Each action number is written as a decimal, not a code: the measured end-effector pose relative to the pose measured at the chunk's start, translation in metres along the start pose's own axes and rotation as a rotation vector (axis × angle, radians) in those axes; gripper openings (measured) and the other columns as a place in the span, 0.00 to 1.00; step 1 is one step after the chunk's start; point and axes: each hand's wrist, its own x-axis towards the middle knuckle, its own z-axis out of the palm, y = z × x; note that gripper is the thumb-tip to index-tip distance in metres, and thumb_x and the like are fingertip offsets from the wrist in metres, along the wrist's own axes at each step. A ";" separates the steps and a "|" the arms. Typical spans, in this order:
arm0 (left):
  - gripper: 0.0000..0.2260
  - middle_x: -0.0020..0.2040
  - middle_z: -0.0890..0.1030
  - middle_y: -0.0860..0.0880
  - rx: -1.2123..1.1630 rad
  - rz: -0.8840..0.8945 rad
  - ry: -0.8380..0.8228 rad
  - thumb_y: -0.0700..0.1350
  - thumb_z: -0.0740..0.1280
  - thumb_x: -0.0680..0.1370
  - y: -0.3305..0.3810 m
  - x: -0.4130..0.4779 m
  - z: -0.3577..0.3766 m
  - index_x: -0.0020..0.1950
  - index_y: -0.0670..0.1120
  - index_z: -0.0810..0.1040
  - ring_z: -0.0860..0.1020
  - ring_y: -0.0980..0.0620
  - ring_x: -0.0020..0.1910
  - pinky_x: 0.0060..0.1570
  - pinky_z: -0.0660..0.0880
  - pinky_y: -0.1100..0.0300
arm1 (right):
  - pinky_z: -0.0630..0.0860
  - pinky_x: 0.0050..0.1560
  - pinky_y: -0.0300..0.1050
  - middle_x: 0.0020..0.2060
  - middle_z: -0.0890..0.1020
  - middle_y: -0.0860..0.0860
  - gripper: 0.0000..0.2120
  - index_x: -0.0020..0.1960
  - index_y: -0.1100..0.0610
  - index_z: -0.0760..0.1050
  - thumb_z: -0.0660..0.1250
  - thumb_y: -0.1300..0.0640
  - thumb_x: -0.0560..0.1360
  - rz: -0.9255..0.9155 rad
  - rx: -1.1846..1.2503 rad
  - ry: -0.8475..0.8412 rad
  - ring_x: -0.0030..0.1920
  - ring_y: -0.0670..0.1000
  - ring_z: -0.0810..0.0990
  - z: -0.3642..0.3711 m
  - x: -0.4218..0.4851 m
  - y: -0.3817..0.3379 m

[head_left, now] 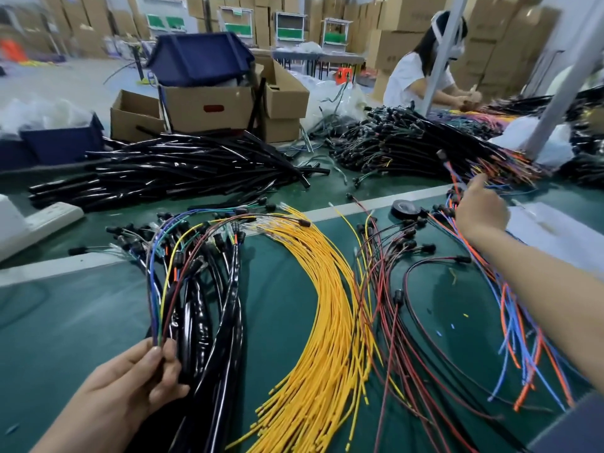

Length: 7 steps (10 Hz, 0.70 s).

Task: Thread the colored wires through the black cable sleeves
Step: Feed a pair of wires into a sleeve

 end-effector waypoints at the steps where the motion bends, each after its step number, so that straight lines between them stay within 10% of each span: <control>1: 0.22 0.27 0.75 0.42 -0.059 0.052 0.020 0.38 0.54 0.80 0.005 -0.010 0.010 0.31 0.40 0.81 0.74 0.50 0.20 0.28 0.80 0.58 | 0.73 0.42 0.52 0.43 0.78 0.67 0.09 0.53 0.70 0.74 0.64 0.64 0.77 0.089 0.109 -0.232 0.42 0.63 0.77 -0.025 0.022 -0.018; 2: 0.13 0.27 0.71 0.44 -0.056 0.093 0.038 0.35 0.55 0.78 0.008 -0.015 0.016 0.38 0.37 0.76 0.68 0.54 0.20 0.30 0.80 0.58 | 0.62 0.29 0.40 0.27 0.69 0.55 0.12 0.36 0.68 0.78 0.72 0.60 0.73 0.021 0.151 -0.605 0.27 0.51 0.63 -0.050 0.019 -0.041; 4: 0.07 0.28 0.72 0.44 -0.049 0.116 0.029 0.40 0.61 0.71 0.006 -0.025 0.017 0.42 0.36 0.73 0.68 0.55 0.21 0.32 0.80 0.58 | 0.63 0.18 0.33 0.28 0.72 0.53 0.11 0.38 0.62 0.81 0.74 0.53 0.71 -0.042 0.405 -0.563 0.25 0.51 0.67 -0.105 0.006 -0.104; 5: 0.06 0.27 0.72 0.43 -0.072 0.103 0.059 0.37 0.59 0.74 0.006 -0.025 0.017 0.42 0.36 0.74 0.68 0.54 0.20 0.29 0.80 0.57 | 0.67 0.29 0.39 0.37 0.76 0.50 0.09 0.35 0.53 0.79 0.73 0.50 0.71 -0.154 0.765 -0.255 0.33 0.47 0.70 -0.142 -0.006 -0.145; 7: 0.09 0.26 0.72 0.40 -0.113 0.092 0.055 0.34 0.54 0.79 0.010 -0.020 0.020 0.42 0.34 0.72 0.68 0.53 0.19 0.26 0.79 0.56 | 0.65 0.27 0.25 0.38 0.79 0.49 0.19 0.50 0.56 0.81 0.53 0.48 0.82 -0.427 0.998 -0.108 0.31 0.40 0.73 -0.191 -0.059 -0.216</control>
